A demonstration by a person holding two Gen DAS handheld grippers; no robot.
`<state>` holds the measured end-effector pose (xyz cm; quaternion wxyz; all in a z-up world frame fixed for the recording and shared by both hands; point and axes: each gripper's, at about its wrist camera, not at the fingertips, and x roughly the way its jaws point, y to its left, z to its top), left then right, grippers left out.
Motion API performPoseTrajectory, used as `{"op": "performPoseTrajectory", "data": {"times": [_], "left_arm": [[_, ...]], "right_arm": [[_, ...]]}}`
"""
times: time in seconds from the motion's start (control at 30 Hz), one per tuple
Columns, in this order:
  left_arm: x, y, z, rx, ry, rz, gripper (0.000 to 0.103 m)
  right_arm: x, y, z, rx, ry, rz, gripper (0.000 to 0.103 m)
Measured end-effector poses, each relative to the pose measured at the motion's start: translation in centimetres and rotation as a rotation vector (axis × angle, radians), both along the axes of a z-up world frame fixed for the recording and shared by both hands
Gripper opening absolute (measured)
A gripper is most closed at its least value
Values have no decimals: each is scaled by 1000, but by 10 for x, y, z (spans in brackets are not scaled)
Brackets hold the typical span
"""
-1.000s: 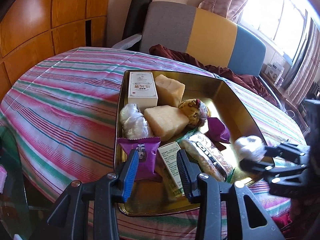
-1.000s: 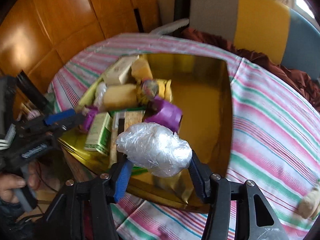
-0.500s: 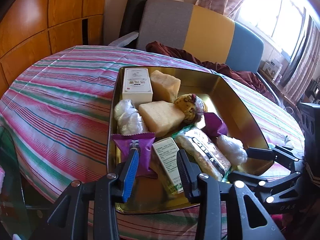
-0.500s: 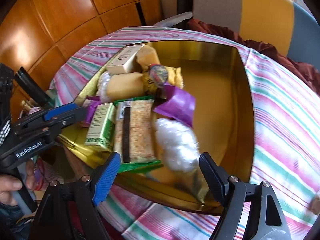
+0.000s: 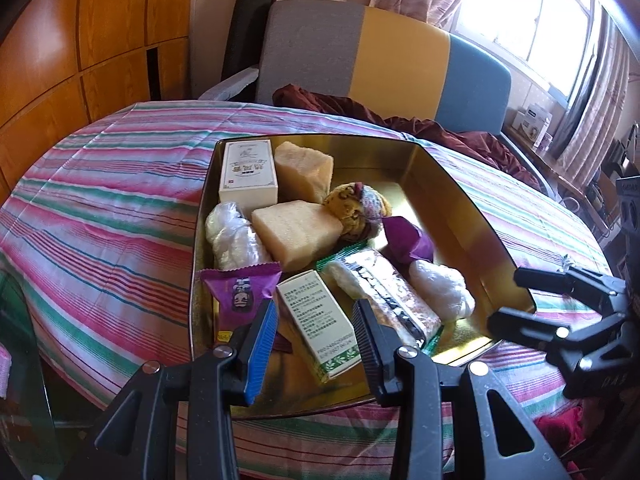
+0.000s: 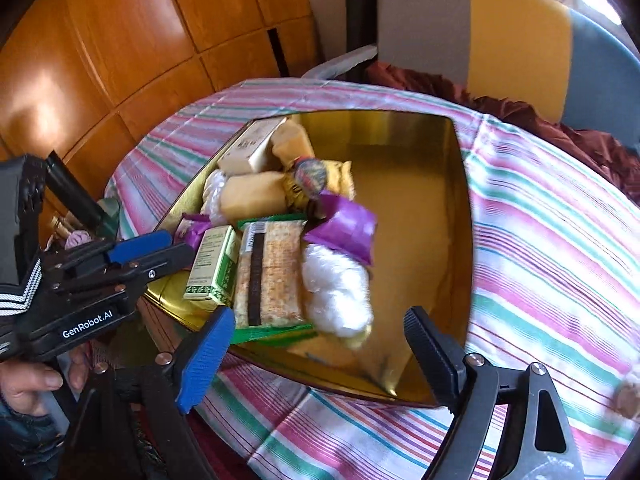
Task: Organize objects
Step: 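Carry the plastic-wrapped bundle into the tin and open the right gripper, then grasp the white knit sock with the left gripper while the right gripper moves to the cracker packet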
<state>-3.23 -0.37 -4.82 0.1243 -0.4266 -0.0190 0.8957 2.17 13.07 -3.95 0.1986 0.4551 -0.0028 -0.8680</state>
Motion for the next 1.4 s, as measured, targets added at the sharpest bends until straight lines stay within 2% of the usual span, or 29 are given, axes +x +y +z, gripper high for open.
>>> {"op": "performPoseTrajectory", "data": {"times": [0.2, 0.4, 0.7, 0.83, 1.0, 1.07, 1.1, 1.17, 1.4], "left_arm": [[4, 13, 4, -11, 13, -46, 39], [7, 31, 8, -23, 22, -102, 39], [11, 71, 13, -44, 25, -203, 40], [13, 95, 16, -52, 24, -262, 40], [17, 137, 20, -66, 29, -361, 42], [18, 158, 21, -65, 30, -409, 42], [19, 168, 21, -63, 29, -431, 42], [20, 192, 21, -60, 26, -484, 42], [21, 269, 17, -28, -11, -647, 44]], "right_arm": [[4, 39, 6, 19, 4, -95, 88], [4, 99, 8, 42, -14, -241, 88], [8, 209, 18, 73, -5, -486, 88], [10, 273, 22, 91, 17, -643, 88], [29, 351, 7, 13, 21, -918, 88], [36, 376, -3, -35, -45, -1042, 88], [40, 384, -2, -67, -43, -1080, 88], [47, 393, 3, -120, -16, -1120, 89], [47, 396, 6, -163, -16, -1132, 90]]}}
